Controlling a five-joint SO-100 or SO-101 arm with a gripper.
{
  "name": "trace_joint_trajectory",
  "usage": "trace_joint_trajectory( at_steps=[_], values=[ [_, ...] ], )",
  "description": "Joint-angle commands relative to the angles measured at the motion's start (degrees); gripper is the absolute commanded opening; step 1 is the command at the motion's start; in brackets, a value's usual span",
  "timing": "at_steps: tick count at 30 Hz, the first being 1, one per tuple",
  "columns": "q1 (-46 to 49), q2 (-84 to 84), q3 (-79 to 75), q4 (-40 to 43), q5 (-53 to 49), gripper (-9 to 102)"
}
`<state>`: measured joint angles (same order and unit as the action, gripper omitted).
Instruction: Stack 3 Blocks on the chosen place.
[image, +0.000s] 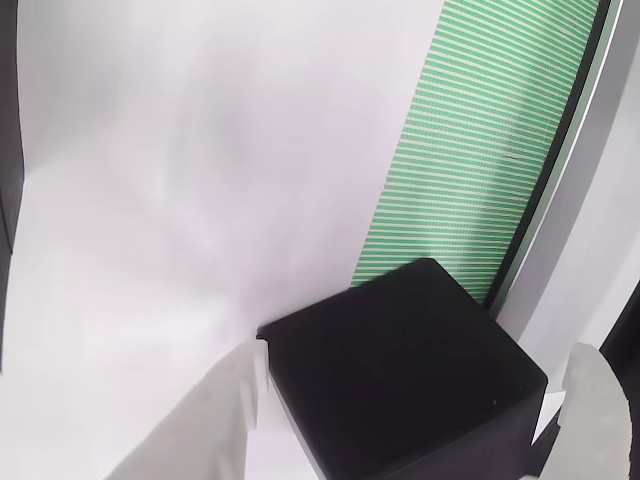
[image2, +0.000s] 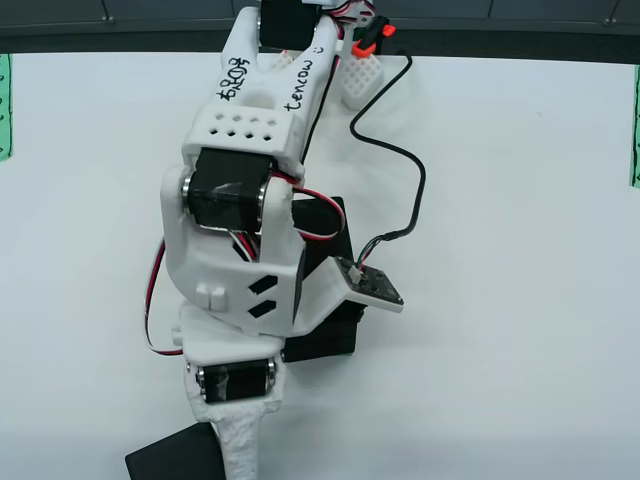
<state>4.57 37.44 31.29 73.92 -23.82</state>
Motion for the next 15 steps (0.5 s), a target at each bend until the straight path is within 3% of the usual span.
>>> trace_joint_trajectory(
  at_steps=[1,15],
  values=[
    [0.09,0.35,-2.37,-0.79,-0.44,35],
    [1.49,0.53,-2.46,1.41,-1.93,33]
  ],
)
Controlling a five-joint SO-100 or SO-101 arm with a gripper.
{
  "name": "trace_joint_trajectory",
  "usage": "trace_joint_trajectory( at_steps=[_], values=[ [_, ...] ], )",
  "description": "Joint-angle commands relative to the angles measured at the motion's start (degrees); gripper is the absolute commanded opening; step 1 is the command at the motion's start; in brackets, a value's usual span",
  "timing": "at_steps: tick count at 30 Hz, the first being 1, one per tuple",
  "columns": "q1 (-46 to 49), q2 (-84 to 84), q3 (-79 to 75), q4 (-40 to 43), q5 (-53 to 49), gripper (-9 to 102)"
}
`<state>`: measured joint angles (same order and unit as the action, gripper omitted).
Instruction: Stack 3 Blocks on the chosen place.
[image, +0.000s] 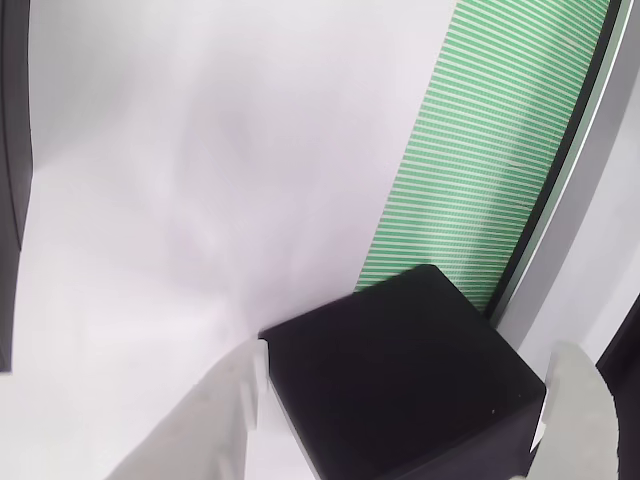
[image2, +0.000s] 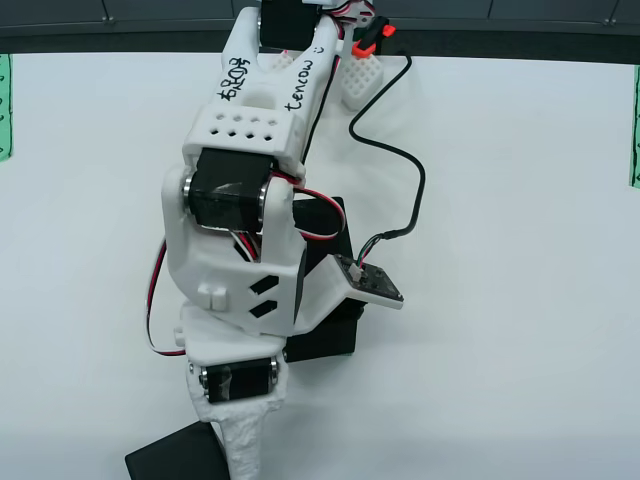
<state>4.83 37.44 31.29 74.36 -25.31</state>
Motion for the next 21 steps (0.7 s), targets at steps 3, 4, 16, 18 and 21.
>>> trace_joint_trajectory(
  at_steps=[3,4,16,18,21],
  values=[
    [2.11,0.70,-3.16,2.11,-0.79,33],
    [2.46,0.79,-3.52,2.81,-1.05,33],
    [6.86,2.20,-4.66,7.65,-1.76,33],
    [7.38,2.72,-4.57,8.44,-1.93,33],
    [8.35,3.43,-4.39,9.49,-2.29,33]
  ],
)
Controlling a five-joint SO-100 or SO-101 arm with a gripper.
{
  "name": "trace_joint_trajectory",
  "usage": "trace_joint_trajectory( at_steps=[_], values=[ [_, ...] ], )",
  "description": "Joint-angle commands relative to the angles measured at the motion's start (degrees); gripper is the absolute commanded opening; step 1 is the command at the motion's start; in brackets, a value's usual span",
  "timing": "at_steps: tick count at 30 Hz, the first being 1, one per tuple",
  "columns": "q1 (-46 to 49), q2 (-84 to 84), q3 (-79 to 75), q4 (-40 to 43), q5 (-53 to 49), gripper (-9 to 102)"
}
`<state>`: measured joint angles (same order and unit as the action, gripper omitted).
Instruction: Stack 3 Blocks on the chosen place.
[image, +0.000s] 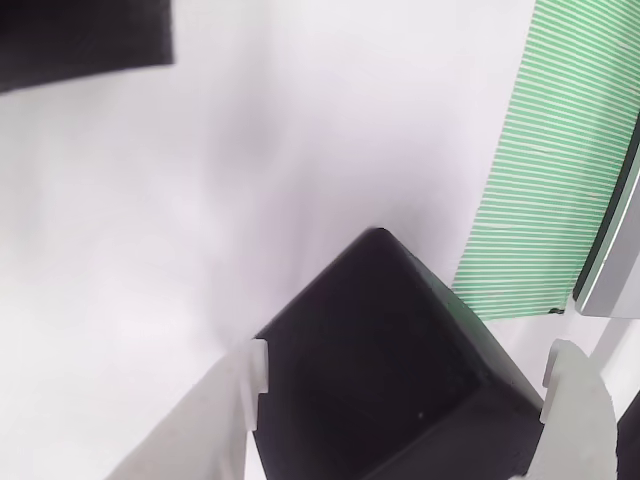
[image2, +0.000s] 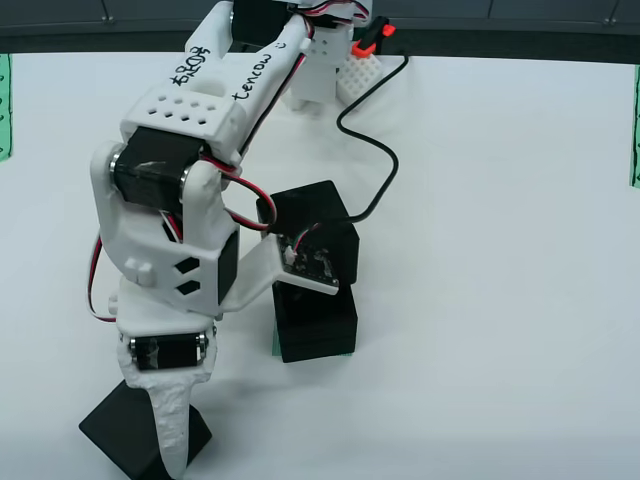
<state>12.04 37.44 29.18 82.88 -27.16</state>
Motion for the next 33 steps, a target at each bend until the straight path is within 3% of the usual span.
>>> trace_joint_trajectory(
  at_steps=[1,20,33],
  values=[
    [1.58,3.69,-2.29,1.23,-0.44,33],
    [3.87,5.89,-14.15,6.94,0.44,33],
    [9.23,8.70,-12.74,7.21,0.18,35]
  ],
)
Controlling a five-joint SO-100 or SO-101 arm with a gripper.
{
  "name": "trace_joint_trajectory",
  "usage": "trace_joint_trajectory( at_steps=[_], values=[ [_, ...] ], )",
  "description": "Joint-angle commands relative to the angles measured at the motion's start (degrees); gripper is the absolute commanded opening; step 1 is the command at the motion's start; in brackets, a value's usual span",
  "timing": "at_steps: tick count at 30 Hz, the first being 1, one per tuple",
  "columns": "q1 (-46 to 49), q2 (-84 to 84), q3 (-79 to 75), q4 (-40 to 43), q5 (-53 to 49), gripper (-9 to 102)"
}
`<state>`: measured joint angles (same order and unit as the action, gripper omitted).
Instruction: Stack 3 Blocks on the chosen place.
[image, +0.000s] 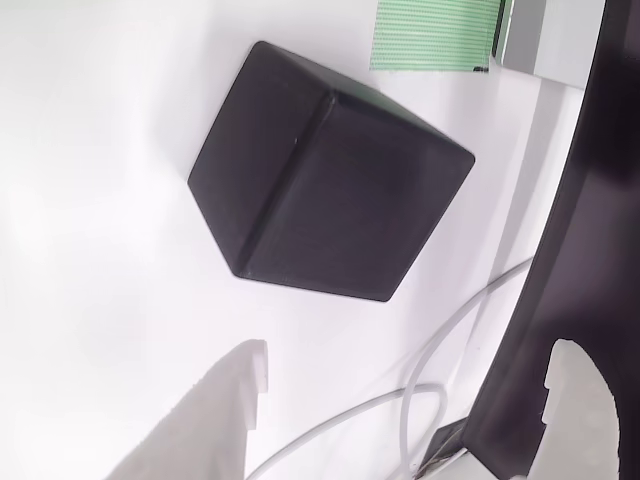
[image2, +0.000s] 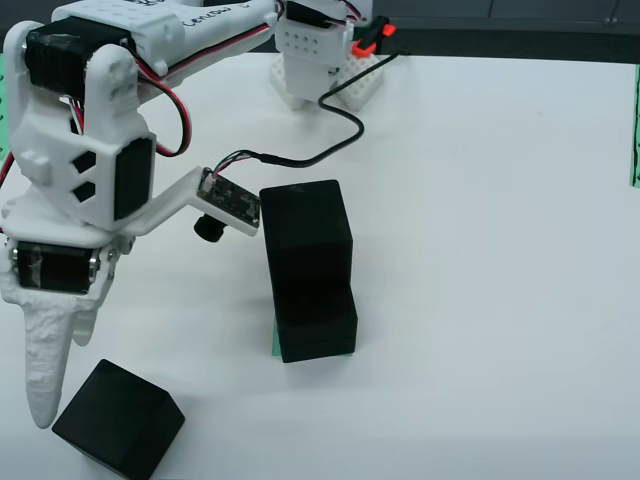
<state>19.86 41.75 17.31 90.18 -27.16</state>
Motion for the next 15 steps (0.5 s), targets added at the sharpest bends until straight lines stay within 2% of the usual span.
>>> trace_joint_trajectory(
  at_steps=[1,9,15],
  values=[
    [1.85,4.39,-0.26,-0.09,0.35,35],
    [1.49,3.96,5.27,-0.09,0.79,40],
    [0.18,2.29,5.89,-0.09,9.67,40]
  ],
)
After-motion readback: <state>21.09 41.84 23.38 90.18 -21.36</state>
